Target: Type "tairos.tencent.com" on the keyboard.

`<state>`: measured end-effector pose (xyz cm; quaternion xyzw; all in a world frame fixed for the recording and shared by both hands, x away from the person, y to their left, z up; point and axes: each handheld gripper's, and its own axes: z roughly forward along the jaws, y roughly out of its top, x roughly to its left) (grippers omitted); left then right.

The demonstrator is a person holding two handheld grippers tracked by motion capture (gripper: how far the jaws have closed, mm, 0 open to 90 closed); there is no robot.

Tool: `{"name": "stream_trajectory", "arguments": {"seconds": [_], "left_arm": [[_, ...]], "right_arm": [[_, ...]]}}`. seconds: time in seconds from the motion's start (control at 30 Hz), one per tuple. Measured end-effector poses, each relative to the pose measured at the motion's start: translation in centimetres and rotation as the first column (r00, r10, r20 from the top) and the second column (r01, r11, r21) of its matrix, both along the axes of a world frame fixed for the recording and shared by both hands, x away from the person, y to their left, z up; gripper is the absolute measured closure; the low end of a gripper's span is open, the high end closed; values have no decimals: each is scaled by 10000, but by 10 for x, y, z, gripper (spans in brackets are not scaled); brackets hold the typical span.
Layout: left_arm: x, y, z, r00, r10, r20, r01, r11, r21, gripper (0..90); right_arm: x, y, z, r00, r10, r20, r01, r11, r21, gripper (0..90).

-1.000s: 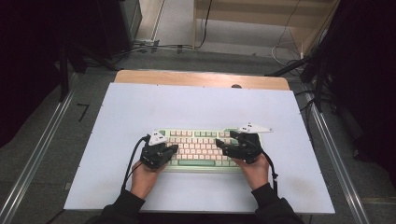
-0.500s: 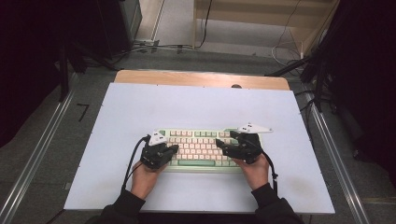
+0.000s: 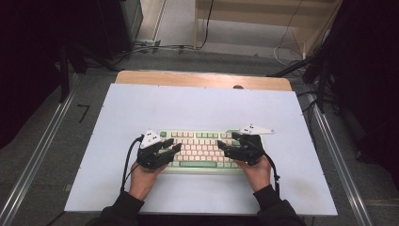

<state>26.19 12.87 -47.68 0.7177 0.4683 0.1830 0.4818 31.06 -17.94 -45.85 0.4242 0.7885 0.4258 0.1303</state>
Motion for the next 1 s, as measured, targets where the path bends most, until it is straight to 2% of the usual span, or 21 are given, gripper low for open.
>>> {"name": "stream_trajectory", "arguments": {"seconds": [0.07,0.37,0.67,1.0], "left_arm": [[1,2,0,10000,32,-51,-33,9998,-192,461],[5,7,-3,9975,552,-432,-554,9985,-40,290],[5,10,-2,9961,802,-374,-800,9968,66,251],[6,15,-2,9942,1025,-323,-1028,9947,-70,251]], "right_arm": [[0,0,0,10000,18,-2,-18,10000,-12,281],[-1,1,0,10000,23,27,-23,10000,-8,283],[-1,1,0,10000,5,50,-5,10000,-38,285],[-2,1,-1,10000,43,12,-43,10000,-58,292]]}}
